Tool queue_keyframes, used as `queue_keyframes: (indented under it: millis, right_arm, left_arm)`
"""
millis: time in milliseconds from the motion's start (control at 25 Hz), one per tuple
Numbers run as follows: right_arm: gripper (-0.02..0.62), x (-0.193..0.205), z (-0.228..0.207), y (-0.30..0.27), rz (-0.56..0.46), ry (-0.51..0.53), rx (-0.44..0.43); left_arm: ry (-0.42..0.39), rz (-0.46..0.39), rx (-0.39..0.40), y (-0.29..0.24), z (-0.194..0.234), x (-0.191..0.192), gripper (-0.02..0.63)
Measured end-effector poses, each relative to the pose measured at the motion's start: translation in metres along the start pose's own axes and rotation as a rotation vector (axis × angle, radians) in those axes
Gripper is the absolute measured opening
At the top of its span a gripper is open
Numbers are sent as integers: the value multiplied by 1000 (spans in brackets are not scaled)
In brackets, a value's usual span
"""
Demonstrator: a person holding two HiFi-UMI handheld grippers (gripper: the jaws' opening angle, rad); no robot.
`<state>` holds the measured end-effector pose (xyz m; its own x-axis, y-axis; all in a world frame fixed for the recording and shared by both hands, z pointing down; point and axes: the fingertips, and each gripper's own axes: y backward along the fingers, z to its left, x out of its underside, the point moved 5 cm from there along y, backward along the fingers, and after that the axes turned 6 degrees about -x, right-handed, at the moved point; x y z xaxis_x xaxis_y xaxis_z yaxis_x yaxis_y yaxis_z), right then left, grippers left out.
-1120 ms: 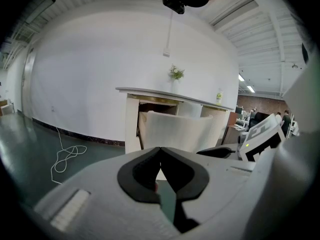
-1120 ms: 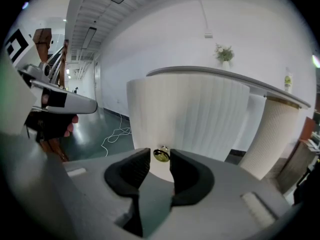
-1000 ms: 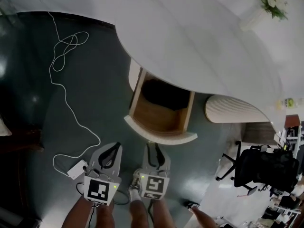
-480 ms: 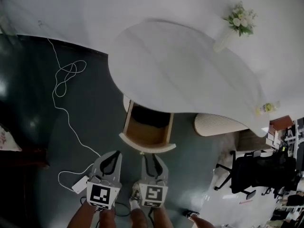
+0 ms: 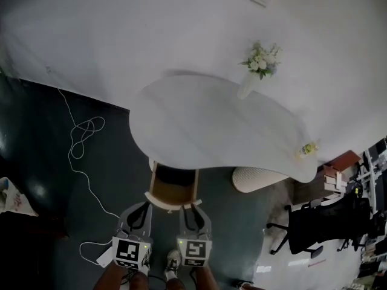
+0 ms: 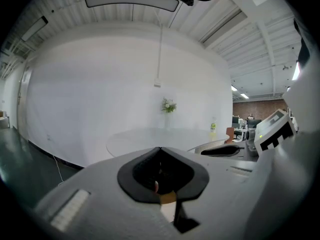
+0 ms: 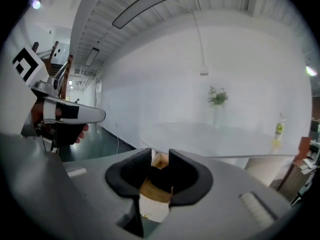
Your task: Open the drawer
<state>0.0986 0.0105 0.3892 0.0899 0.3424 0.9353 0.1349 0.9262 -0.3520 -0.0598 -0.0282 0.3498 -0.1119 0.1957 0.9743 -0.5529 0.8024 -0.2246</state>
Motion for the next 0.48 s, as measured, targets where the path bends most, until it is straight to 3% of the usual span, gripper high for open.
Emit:
queue_keyframes:
  millis: [480]
  right_arm:
    - [67, -101, -29, 60, -90, 7, 26]
  left_arm:
    - [-60, -73, 25, 22, -26, -97, 11]
